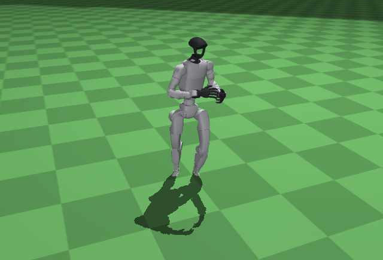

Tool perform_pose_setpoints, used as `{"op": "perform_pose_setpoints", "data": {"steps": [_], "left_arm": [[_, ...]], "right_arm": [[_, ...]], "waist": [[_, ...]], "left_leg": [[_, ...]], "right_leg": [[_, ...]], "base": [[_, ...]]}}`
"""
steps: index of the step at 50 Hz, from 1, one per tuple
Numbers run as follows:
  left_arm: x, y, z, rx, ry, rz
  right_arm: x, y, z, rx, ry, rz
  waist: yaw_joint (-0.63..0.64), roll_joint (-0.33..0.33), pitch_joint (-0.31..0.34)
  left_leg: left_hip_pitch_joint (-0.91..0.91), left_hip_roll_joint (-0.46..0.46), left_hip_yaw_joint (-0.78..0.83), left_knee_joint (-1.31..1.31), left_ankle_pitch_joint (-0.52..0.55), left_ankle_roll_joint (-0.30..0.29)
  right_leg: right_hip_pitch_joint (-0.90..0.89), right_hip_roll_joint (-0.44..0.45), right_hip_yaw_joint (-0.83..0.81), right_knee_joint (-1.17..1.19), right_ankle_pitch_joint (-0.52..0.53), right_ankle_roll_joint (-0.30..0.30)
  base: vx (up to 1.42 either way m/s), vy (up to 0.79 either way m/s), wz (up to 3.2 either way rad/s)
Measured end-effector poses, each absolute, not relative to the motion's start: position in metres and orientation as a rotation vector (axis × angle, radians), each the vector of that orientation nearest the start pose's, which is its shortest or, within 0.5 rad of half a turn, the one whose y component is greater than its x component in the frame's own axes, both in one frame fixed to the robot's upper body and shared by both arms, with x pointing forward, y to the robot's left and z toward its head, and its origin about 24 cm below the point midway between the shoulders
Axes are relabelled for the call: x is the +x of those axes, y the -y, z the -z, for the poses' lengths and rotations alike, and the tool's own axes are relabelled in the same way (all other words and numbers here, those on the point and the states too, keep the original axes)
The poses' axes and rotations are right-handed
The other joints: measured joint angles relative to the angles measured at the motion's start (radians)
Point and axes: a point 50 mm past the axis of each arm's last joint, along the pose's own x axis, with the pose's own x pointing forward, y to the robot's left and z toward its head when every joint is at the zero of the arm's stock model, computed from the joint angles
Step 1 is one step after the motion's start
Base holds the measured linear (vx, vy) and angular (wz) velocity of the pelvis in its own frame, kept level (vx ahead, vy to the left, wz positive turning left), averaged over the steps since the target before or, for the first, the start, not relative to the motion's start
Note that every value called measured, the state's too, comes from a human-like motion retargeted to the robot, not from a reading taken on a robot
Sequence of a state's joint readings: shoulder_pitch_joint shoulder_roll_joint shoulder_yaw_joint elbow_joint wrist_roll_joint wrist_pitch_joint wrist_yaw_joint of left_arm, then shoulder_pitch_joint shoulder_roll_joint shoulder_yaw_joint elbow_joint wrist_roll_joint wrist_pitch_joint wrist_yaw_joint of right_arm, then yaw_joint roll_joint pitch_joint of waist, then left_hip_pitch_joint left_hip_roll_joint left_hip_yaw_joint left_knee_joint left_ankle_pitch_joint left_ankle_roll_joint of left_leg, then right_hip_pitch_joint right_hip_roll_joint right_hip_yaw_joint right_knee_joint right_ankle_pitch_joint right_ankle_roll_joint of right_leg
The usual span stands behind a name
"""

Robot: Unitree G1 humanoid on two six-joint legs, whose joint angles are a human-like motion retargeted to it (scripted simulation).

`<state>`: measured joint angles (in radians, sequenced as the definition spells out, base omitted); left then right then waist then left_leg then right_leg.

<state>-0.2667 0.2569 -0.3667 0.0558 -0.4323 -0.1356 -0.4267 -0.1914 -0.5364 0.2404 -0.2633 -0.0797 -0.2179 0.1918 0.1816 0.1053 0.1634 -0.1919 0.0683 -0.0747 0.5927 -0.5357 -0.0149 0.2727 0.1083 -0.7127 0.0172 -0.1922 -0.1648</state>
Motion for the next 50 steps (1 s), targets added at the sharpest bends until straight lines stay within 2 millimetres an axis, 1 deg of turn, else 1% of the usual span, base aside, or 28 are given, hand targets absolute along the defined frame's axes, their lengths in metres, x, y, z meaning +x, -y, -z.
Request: {"op": "perform_pose_setpoints", "data": {"steps": [5,8,10,17,26,30,35,38,40,42,43,45,47,48,50], "left_arm": [[0.269,-0.076,-0.089,-0.088,0.205,0.858],[0.267,-0.075,-0.086,-0.074,0.186,0.872],[0.266,-0.074,-0.083,-0.062,0.175,0.883],[0.264,-0.073,-0.081,-0.034,0.160,0.903],[0.260,-0.068,-0.077,-0.076,0.152,0.887],[0.252,-0.067,-0.064,-0.112,0.102,0.870],[0.235,-0.073,-0.033,-0.133,-0.027,0.837],[0.231,-0.074,-0.024,-0.136,-0.062,0.825],[0.230,-0.073,-0.021,-0.141,-0.075,0.818],[0.229,-0.071,-0.019,-0.156,-0.087,0.812],[0.228,-0.069,-0.018,-0.166,-0.093,0.806],[0.226,-0.066,-0.017,-0.196,-0.104,0.802],[0.224,-0.065,-0.015,-0.220,-0.116,0.796],[0.224,-0.065,-0.016,-0.232,-0.118,0.791],[0.222,-0.064,-0.016,-0.262,-0.128,0.789]], "right_arm": [[0.250,0.128,-0.117,-0.558,0.395,-0.646],[0.247,0.121,-0.103,-0.509,0.333,-0.706],[0.245,0.117,-0.097,-0.483,0.309,-0.741],[0.241,0.112,-0.092,-0.447,0.279,-0.808],[0.236,0.107,-0.086,-0.405,0.251,-0.865],[0.232,0.102,-0.078,-0.376,0.209,-0.909],[0.228,0.099,-0.061,-0.355,0.125,-0.974],[0.226,0.099,-0.053,-0.339,0.082,-0.996],[0.225,0.099,-0.048,-0.323,0.056,-1.003],[0.224,0.099,-0.044,-0.304,0.036,-1.003],[0.223,0.100,-0.042,-0.293,0.025,-1.001],[0.222,0.100,-0.040,-0.269,0.013,-0.999],[0.222,0.099,-0.040,-0.244,0.008,-0.993],[0.223,0.099,-0.041,-0.232,0.009,-0.991],[0.223,0.098,-0.042,-0.205,0.006,-0.991]], "waist": [[0.005,0.010,-0.005],[0.005,0.015,-0.009],[0.003,0.016,-0.013],[-0.002,0.015,-0.027],[0.009,0.016,-0.045],[0.018,0.020,-0.048],[0.021,0.012,-0.061],[0.019,0.011,-0.065],[0.013,0.012,-0.062],[-0.003,0.007,-0.047],[-0.016,-0.003,-0.033],[-0.052,-0.049,-0.001],[-0.084,-0.092,0.013],[-0.105,-0.120,0.013],[-0.146,-0.158,0.012]], "left_leg": [[-0.013,-0.001,-0.006,0.011,-0.006,-0.003],[-0.021,-0.002,-0.009,0.018,-0.009,-0.005],[-0.027,-0.002,-0.011,0.023,-0.011,-0.006],[-0.062,0.000,-0.009,0.054,-0.020,-0.008],[-0.116,0.022,0.026,0.111,-0.052,0.002],[-0.137,0.036,0.053,0.137,-0.078,0.015],[-0.154,0.033,0.076,0.138,-0.114,0.034],[-0.160,0.027,0.070,0.140,-0.132,0.042],[-0.159,0.017,0.062,0.138,-0.136,0.044],[-0.147,-0.012,0.049,0.136,-0.133,0.048],[-0.137,-0.043,0.039,0.137,-0.126,0.052],[-0.123,-0.138,0.030,0.129,-0.104,0.065],[-0.120,-0.205,0.031,0.107,-0.084,0.076],[-0.117,-0.243,0.030,0.072,-0.063,0.081],[-0.111,-0.300,0.016,0.011,-0.023,0.087]], "right_leg": [[-0.014,-0.004,-0.005,0.029,-0.018,-0.001],[-0.022,-0.007,-0.008,0.046,-0.030,-0.002],[-0.028,-0.009,-0.010,0.056,-0.037,-0.003],[-0.050,-0.008,-0.021,0.077,-0.051,-0.005],[-0.081,-0.005,-0.050,0.096,-0.060,-0.002],[-0.097,-0.011,-0.069,0.116,-0.075,0.000],[-0.153,-0.048,-0.069,0.217,-0.149,-0.013],[-0.197,-0.088,-0.067,0.329,-0.197,-0.023],[-0.238,-0.130,-0.052,0.441,-0.219,-0.029],[-0.318,-0.186,0.030,0.614,-0.255,-0.026],[-0.390,-0.207,0.124,0.719,-0.313,-0.020],[-0.567,-0.241,0.339,0.966,-0.483,-0.032],[-0.678,-0.305,0.406,1.163,-0.507,-0.048],[-0.745,-0.343,0.442,1.256,-0.510,-0.049],[-0.862,-0.389,0.504,1.396,-0.502,-0.047]], "base": [[0.00,0.00,0.21],[0.00,-0.01,0.22],[0.00,-0.01,0.21],[0.00,0.00,0.21],[0.01,0.01,0.25],[0.03,0.02,0.27],[0.04,0.01,0.13],[0.01,0.01,0.06],[0.01,0.06,0.26],[-0.03,0.08,0.65],[-0.09,0.08,1.10],[-0.10,0.07,1.16],[-0.04,0.07,0.68],[-0.02,0.08,0.62],[-0.01,0.08,0.67]]}}
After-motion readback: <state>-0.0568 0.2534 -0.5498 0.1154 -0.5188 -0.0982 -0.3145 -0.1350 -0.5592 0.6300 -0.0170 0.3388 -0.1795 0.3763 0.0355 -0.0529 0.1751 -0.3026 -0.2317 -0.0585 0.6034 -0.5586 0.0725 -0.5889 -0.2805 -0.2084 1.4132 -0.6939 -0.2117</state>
